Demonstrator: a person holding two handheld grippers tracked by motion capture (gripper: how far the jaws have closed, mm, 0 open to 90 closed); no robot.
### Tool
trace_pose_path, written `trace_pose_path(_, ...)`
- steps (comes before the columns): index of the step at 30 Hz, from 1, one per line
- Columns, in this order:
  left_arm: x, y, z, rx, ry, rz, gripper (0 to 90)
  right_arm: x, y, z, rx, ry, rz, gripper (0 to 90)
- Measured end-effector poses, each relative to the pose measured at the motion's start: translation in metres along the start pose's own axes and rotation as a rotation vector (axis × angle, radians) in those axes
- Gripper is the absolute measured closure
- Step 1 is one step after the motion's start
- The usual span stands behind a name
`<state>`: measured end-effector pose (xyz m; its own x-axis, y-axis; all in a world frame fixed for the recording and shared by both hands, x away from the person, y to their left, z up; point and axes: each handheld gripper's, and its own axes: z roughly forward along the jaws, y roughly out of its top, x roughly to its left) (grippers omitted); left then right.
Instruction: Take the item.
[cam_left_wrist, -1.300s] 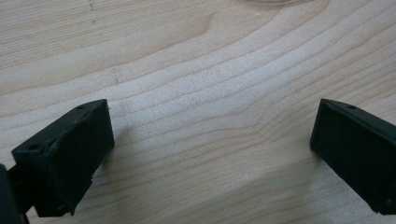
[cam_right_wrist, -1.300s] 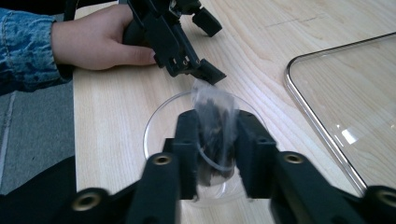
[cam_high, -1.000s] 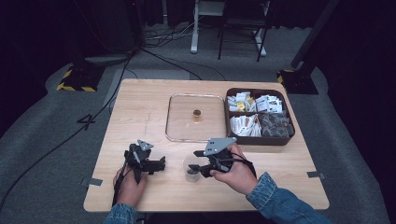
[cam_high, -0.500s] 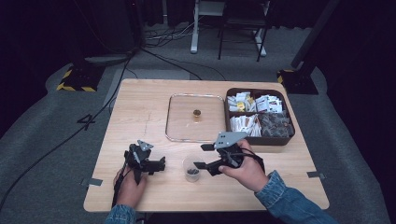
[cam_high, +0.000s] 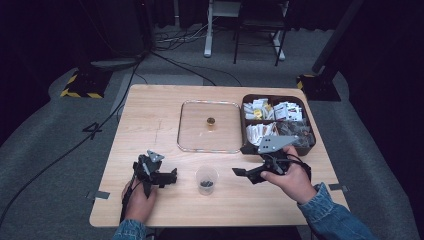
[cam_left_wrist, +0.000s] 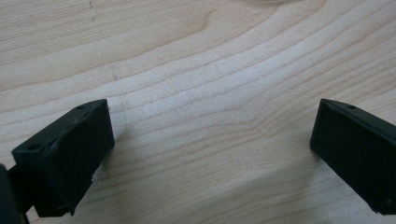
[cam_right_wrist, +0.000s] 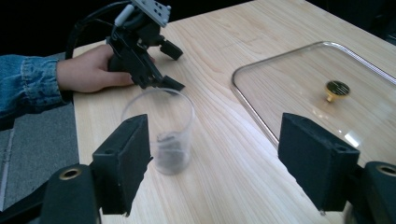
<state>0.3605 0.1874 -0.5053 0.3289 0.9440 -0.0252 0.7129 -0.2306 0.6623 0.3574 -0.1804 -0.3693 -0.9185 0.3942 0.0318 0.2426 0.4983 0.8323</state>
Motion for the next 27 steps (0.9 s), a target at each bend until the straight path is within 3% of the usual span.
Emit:
trace_pose_path(6, 0.001, 0.001, 0.001, 0.001, 0.0, 0.004, 0.0, -0.007, -0.011, -0.014, 0.002, -0.028, 0.014, 23.6)
trace_pose_path(15, 0.0, 0.001, 0.001, 0.0, 0.001, 0.002, 0.0, -0.027, -0.037, -0.039, 0.028, -0.081, 0.073, 18.3)
trace_pose_path(21, 0.0, 0.001, 0.001, -0.001, 0.0, 0.001, 0.0, -0.035, -0.053, -0.046, 0.056, -0.118, 0.088, 16.5)
trace_pose_path(27, 0.0, 0.001, 0.001, 0.0, 0.001, 0.002, 0.0, -0.045, -0.08, -0.05, 0.069, -0.162, 0.144, 16.6)
